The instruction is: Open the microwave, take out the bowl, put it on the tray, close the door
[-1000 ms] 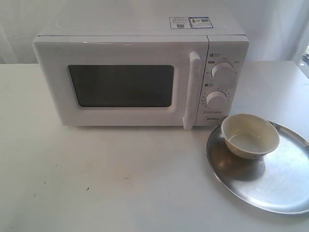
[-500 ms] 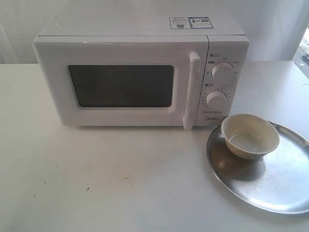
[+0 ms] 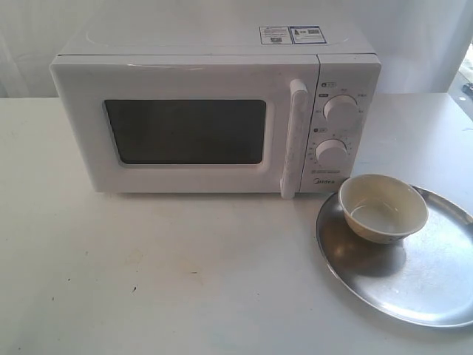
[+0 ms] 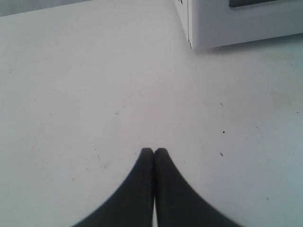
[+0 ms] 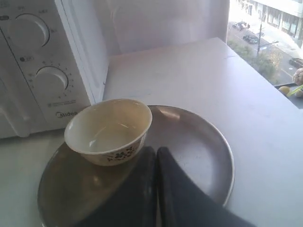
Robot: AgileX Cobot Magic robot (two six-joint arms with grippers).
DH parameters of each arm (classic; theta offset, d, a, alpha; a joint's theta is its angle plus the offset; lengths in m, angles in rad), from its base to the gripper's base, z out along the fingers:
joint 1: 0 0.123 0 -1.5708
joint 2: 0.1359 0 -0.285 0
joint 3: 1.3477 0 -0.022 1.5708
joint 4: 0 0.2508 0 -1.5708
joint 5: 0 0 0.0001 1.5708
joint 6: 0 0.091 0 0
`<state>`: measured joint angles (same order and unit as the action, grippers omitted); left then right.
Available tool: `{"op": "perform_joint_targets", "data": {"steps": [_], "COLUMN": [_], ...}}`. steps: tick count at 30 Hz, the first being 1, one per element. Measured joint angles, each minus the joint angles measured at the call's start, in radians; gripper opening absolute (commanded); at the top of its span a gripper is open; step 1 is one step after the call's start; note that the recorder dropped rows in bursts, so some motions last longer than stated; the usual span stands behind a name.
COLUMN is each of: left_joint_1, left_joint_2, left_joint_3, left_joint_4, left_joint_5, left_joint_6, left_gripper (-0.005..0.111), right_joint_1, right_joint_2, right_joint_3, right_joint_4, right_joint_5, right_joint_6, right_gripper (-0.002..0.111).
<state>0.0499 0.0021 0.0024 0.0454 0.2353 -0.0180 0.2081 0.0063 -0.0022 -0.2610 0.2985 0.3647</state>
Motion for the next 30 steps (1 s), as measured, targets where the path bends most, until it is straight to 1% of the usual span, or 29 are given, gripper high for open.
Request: {"op": "perform_joint_targets", "data": {"steps": [3, 7, 9, 15, 30], "left_joint_1": [0.0, 0.0, 0.0, 0.0, 0.0], "left_joint_2": [0.0, 0.0, 0.0, 0.0, 0.0], "left_joint_3": [0.0, 0.0, 0.0, 0.0, 0.0], "left_joint_4": [0.0, 0.0, 0.0, 0.0, 0.0], "left_joint_5": [0.0, 0.0, 0.0, 0.0, 0.0], "left_joint_6": [0.0, 0.0, 0.0, 0.0, 0.0], "left_gripper": [0.0, 0.0, 0.0, 0.0, 0.0], "right_joint_1": [0.0, 0.0, 0.0, 0.0, 0.0], "right_joint_2": [0.0, 0.0, 0.0, 0.0, 0.0], "right_joint_3": [0.0, 0.0, 0.0, 0.0, 0.0], "right_joint_4": [0.0, 0.023, 0.037, 0.042, 0.044], "right_joint_5": [0.008, 0.014, 0.014, 0.018, 0.02], "right_joint_6": [-0.106, -0.311, -0.365, -0.341, -0.354], "right_gripper": [0.0, 0.0, 0.0, 0.0, 0.0]}}
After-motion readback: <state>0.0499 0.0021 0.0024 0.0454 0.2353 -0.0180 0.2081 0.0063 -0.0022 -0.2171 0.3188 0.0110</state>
